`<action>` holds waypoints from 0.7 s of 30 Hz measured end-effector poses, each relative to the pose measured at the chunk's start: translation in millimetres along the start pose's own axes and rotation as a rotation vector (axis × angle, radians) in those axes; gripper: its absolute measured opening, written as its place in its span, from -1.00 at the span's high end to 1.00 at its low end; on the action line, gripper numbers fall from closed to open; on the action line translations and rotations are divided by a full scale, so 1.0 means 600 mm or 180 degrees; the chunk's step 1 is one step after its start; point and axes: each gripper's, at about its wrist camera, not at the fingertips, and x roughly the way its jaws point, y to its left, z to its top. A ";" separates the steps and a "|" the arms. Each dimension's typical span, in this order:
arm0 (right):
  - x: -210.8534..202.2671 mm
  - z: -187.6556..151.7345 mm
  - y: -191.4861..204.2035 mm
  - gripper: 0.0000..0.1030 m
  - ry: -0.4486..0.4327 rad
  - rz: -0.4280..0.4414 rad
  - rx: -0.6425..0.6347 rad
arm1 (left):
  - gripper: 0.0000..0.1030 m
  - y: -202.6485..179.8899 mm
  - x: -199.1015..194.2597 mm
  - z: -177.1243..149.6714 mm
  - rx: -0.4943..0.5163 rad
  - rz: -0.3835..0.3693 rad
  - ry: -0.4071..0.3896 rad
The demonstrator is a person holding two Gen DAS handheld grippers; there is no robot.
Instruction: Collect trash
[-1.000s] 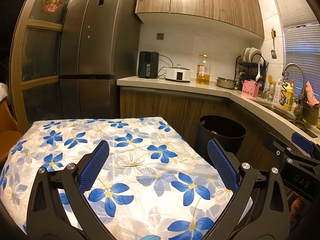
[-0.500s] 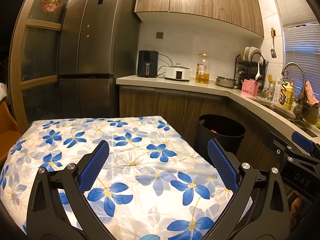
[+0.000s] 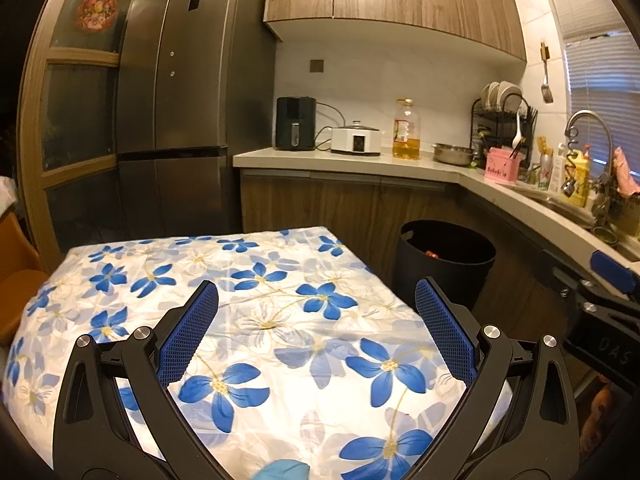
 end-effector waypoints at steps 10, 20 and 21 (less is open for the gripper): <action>0.001 0.000 -0.003 -0.84 0.0006 -0.0006 0.0011 | -0.89 -0.005 -0.004 -0.003 0.0031 0.0050 -0.0124; 0.002 -0.002 -0.003 -0.84 0.0004 -0.0016 0.0017 | -0.89 -0.007 -0.006 -0.003 0.0000 -0.0135 -0.0098; 0.002 -0.002 -0.004 -0.84 0.0003 -0.0023 0.0019 | -0.89 -0.007 -0.005 -0.003 -0.0013 -0.0140 -0.0078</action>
